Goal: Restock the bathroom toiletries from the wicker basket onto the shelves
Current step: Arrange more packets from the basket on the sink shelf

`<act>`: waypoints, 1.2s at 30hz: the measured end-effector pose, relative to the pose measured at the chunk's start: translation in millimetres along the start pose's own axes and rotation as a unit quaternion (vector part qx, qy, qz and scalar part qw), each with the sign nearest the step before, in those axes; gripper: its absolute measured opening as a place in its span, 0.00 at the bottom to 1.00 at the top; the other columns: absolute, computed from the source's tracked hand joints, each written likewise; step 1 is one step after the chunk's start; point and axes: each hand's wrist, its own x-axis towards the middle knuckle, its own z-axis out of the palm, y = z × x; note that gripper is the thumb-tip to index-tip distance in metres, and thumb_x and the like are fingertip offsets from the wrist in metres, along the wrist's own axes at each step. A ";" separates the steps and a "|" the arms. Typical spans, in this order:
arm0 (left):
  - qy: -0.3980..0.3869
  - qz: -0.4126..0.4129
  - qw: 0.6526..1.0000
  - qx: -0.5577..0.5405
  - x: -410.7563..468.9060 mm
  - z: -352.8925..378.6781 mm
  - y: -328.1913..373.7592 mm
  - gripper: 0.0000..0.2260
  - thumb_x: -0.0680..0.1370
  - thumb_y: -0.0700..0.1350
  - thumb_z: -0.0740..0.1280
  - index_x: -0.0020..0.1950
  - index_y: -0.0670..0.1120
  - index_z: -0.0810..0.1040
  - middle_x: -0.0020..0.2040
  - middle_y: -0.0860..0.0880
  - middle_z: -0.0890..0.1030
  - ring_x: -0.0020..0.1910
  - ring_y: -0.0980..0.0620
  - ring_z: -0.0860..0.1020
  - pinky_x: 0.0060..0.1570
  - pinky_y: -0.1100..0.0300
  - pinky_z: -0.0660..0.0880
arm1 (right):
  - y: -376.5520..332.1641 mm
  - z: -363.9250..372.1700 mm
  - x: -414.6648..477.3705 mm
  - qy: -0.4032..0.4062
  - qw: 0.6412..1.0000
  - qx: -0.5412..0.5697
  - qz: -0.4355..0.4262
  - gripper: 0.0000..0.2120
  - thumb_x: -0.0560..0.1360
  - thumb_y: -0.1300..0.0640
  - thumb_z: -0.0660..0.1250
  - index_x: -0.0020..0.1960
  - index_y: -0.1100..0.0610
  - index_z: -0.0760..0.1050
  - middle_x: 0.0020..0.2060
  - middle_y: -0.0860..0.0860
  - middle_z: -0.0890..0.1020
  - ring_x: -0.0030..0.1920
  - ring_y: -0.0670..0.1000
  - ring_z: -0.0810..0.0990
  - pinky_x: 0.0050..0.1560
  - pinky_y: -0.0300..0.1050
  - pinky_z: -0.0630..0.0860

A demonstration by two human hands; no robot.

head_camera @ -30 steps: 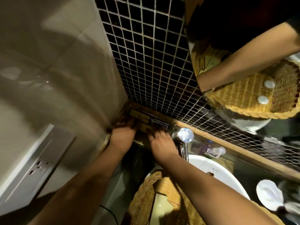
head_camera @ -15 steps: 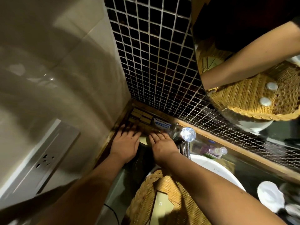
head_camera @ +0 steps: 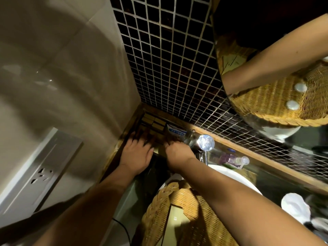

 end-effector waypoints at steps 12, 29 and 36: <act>-0.002 -0.005 1.000 -0.021 6.5 3.4 -5.6 0.16 0.82 0.56 0.54 0.57 0.53 0.79 0.51 0.45 0.81 0.49 0.43 0.78 0.53 0.50 0.68 | -3.9 -14.0 0.8 0.045 0.998 -0.037 -0.016 0.15 0.76 0.62 0.63 0.62 0.58 0.75 0.53 0.58 0.80 0.52 0.61 0.81 0.45 0.52 0.75; 0.061 0.041 0.997 -0.007 1.5 13.3 -17.4 0.16 0.80 0.56 0.56 0.58 0.54 0.80 0.59 0.44 0.81 0.54 0.42 0.79 0.56 0.50 0.69 | -8.8 -15.8 10.6 0.050 0.996 -0.050 0.062 0.07 0.75 0.61 0.68 0.52 0.53 0.76 0.44 0.50 0.80 0.44 0.53 0.80 0.34 0.46 0.67; -0.030 0.023 0.999 -0.008 -1.1 17.2 -15.7 0.22 0.81 0.58 0.48 0.67 0.55 0.76 0.64 0.45 0.79 0.62 0.43 0.75 0.69 0.47 0.59 | -7.0 -11.8 3.6 0.080 0.995 -0.057 -0.008 0.11 0.77 0.59 0.61 0.57 0.55 0.78 0.49 0.54 0.82 0.49 0.57 0.81 0.45 0.50 0.71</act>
